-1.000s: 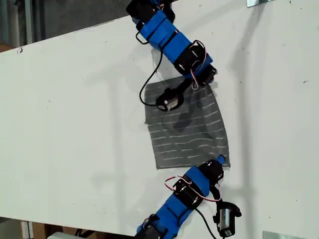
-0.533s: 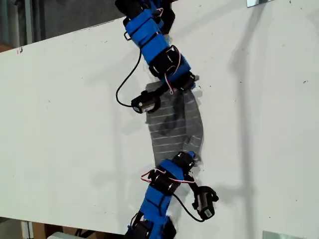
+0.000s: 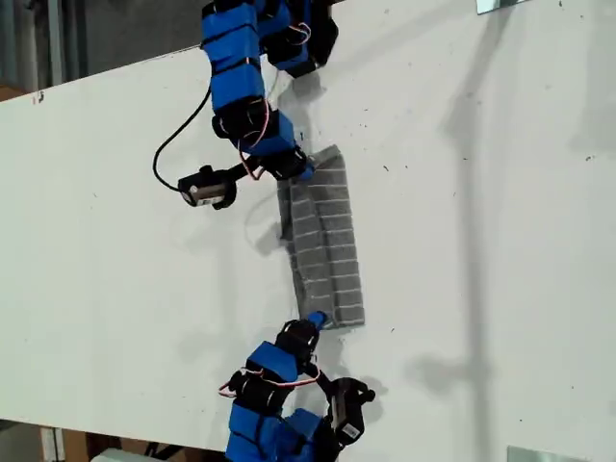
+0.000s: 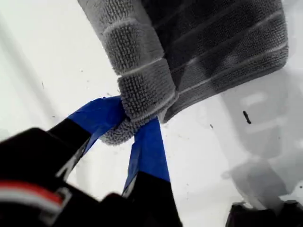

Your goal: Grasp corners of a square towel and fold twice.

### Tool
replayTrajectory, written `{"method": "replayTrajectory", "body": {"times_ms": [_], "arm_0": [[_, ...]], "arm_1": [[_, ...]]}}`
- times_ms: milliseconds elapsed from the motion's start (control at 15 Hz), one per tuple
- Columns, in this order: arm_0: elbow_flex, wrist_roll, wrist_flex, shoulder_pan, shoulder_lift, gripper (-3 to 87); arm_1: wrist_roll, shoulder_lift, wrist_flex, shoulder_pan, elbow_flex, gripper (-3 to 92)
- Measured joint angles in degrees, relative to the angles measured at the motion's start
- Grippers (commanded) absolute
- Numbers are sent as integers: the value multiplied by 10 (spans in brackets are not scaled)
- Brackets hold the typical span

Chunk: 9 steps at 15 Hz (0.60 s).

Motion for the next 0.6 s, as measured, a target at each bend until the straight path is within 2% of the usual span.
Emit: {"method": "replayTrajectory", "body": {"times_ms": [267,600], "arm_0": [[114,10,-31,-78,72,-3],[163,91,-36,-224,68,-3]], "arm_1": [[-70,0,-32,102,28,-2],[-134,-75,-69,203,37,-2]]}}
